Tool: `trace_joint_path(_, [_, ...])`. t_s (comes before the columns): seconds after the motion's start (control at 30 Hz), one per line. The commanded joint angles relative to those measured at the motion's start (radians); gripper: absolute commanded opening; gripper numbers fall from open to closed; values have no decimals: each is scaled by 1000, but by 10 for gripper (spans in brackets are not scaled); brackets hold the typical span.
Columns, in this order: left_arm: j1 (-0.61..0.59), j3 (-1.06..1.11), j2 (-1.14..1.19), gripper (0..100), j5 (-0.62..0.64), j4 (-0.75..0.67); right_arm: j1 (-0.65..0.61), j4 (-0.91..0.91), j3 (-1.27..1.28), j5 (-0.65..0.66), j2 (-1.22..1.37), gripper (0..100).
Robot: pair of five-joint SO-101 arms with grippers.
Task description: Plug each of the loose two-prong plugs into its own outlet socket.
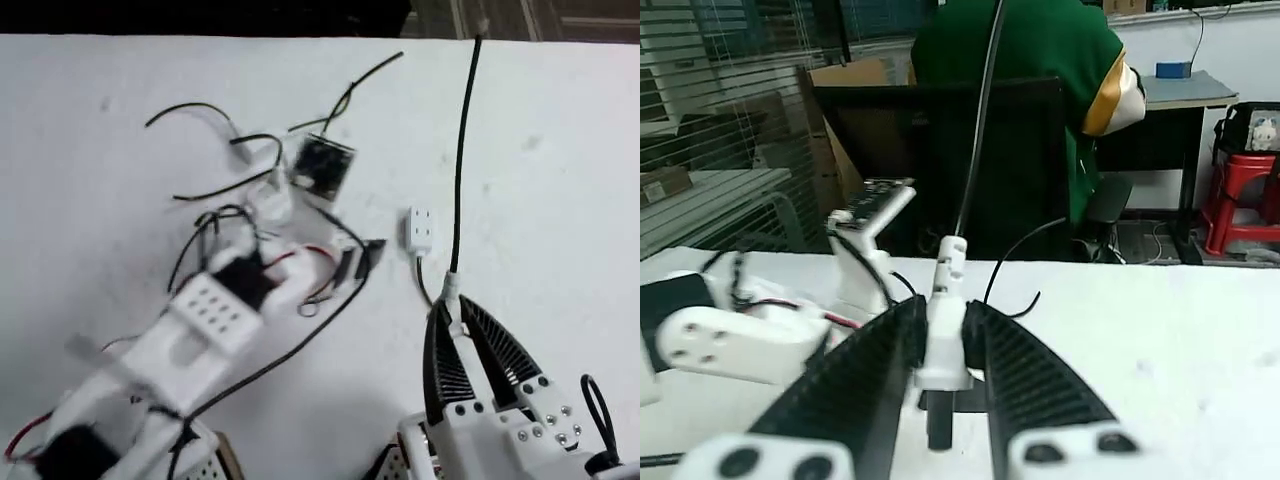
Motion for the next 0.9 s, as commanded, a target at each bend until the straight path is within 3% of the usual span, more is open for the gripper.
trace_joint_path(0.0, [58,-101,186,234,14,-120,4,18,0,-9,-4,16])
trace_joint_path(0.37, [116,-368,616,234,15,-117,4,30,5,-9,-4,16])
trace_joint_path(0.87, [160,-575,866,233,17,-86,4,44,5,-8,-4,16])
